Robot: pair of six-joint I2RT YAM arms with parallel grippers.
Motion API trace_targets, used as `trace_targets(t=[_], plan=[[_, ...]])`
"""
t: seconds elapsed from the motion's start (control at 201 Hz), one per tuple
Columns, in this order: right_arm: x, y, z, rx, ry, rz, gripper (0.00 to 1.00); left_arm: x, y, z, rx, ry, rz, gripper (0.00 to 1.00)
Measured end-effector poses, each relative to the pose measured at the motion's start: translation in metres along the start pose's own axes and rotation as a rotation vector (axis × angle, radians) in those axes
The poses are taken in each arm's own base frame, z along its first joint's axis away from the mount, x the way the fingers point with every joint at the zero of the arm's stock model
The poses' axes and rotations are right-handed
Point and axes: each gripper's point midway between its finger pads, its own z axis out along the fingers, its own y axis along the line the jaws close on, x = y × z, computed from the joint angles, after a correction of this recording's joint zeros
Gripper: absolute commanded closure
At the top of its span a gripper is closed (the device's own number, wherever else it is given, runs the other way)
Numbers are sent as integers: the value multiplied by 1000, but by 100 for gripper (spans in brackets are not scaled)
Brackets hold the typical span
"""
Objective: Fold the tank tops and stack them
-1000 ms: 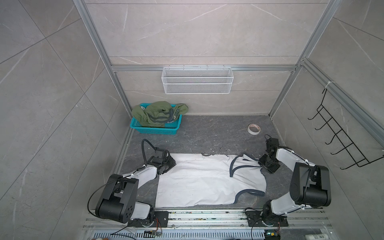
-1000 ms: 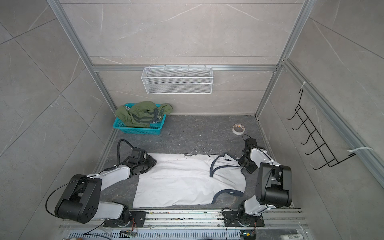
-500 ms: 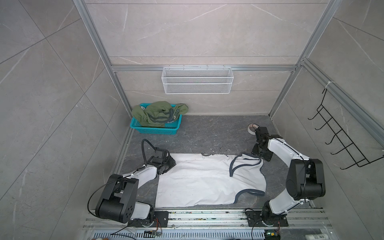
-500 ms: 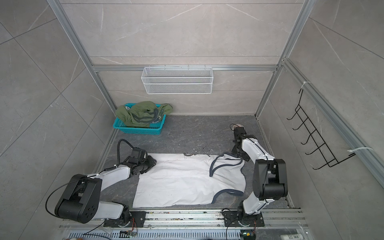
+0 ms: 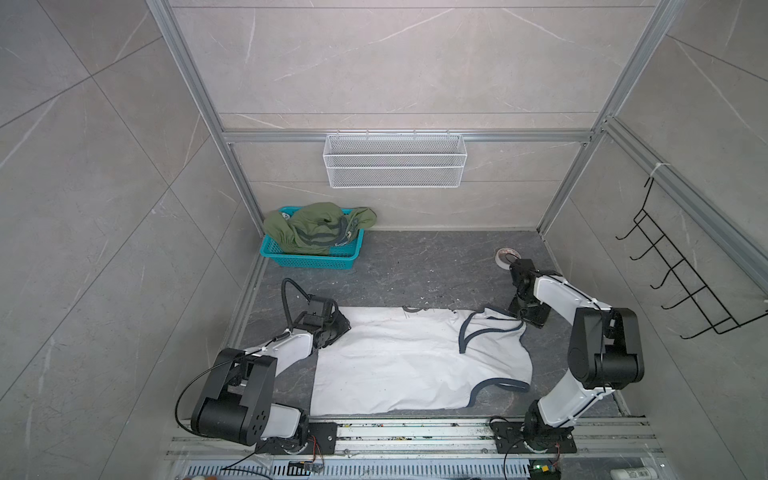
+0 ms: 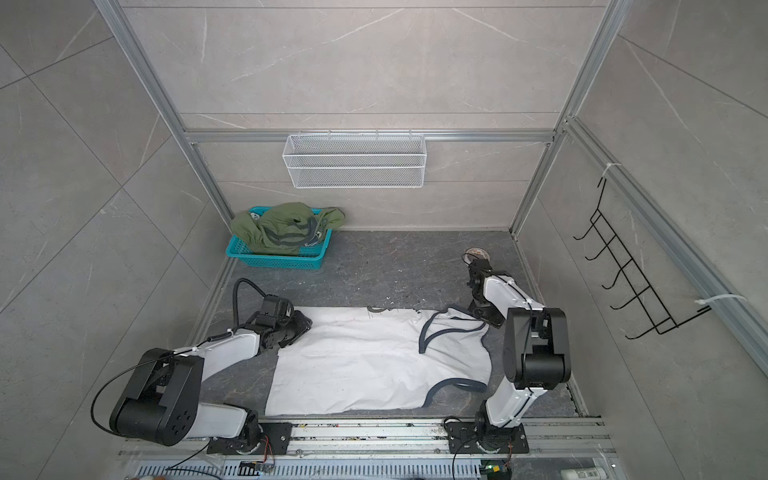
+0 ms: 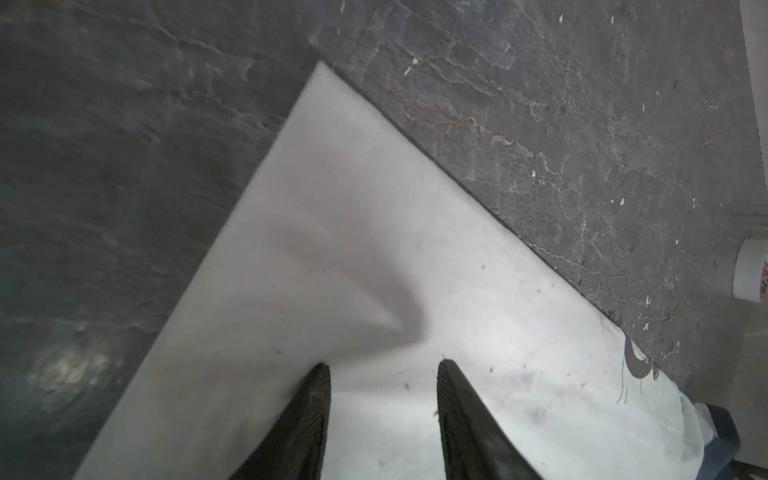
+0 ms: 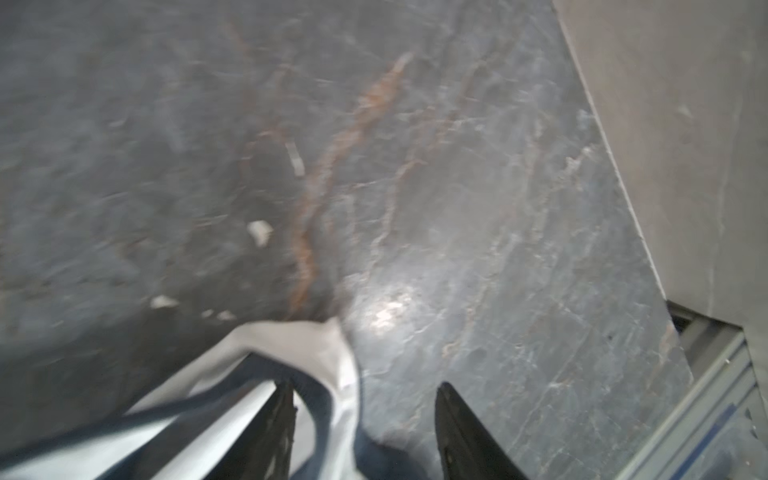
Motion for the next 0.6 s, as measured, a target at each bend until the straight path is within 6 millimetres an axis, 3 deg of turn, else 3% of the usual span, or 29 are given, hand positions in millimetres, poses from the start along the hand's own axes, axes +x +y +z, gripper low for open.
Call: trace_targets(t=[0.119,0.314,0.443,0.597], plan=[[2,-24,1,15,-1,74,48,-7,7,-1,-9,-17,-27,53],[24,-30,4,-37,6,122,48,-11,10,-2,0,-32,-42,53],[32,-23,0,-125,9,120,40,-11,10,-2,3,-32,-43,53],[14,-2,-27,-190,-62,48,36,-11,10,-2,4,-32,-43,52]])
